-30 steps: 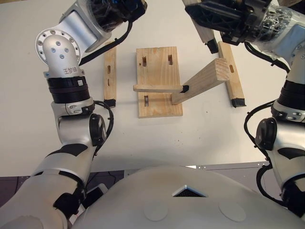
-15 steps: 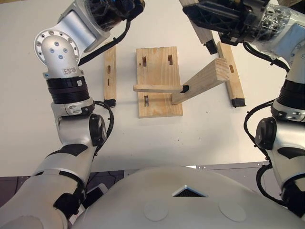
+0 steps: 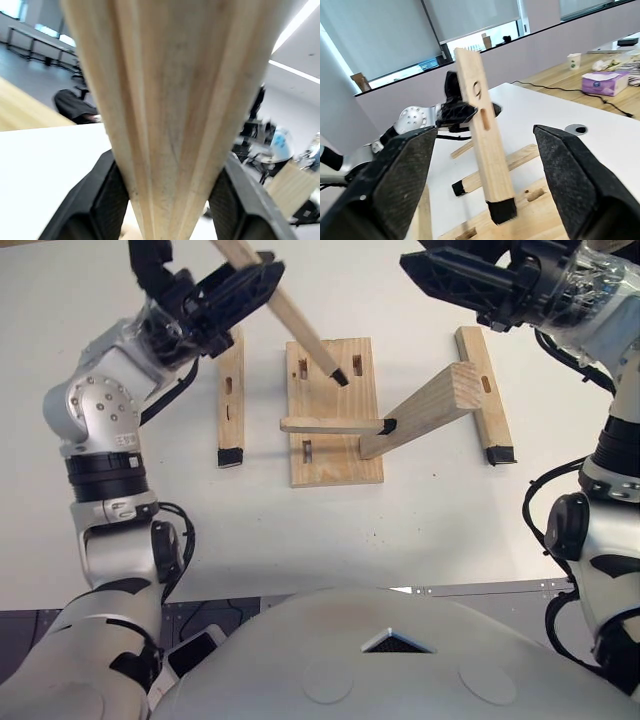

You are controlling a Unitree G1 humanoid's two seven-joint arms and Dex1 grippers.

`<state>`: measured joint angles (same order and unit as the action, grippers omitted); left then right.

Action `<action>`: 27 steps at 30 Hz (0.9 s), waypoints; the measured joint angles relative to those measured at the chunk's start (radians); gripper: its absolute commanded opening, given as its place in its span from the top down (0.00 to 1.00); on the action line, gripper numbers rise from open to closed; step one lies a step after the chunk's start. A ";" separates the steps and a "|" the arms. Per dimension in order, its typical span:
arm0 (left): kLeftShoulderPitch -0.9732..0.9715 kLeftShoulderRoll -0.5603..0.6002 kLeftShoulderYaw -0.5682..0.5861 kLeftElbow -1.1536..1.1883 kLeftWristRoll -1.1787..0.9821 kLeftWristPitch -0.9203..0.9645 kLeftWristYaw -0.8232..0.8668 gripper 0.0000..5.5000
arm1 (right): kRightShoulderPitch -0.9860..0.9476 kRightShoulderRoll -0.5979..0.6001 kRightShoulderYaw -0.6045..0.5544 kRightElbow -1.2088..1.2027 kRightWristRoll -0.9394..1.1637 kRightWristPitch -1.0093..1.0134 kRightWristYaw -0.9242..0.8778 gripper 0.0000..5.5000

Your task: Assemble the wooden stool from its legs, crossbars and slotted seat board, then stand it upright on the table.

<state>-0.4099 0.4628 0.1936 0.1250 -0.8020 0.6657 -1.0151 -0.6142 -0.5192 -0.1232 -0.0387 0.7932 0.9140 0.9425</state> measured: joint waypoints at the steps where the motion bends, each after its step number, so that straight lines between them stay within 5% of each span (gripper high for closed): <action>1: 0.028 0.014 0.000 -0.004 0.017 -0.019 -0.016 0.63 | 0.008 -0.005 -0.018 0.003 -0.005 -0.009 -0.009 0.36; 16: 0.209 0.121 -0.019 -0.079 0.055 -0.064 -0.198 0.63 | 0.028 -0.007 -0.035 0.071 -0.052 -0.063 -0.031 0.36; 27: 0.254 0.177 -0.095 -0.085 0.139 -0.297 -0.329 0.63 | 0.028 -0.007 -0.023 0.077 -0.075 -0.084 -0.029 0.36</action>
<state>-0.1554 0.6398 0.0985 0.0401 -0.6628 0.3689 -1.3436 -0.5857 -0.5259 -0.1463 0.0382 0.7187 0.8299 0.9134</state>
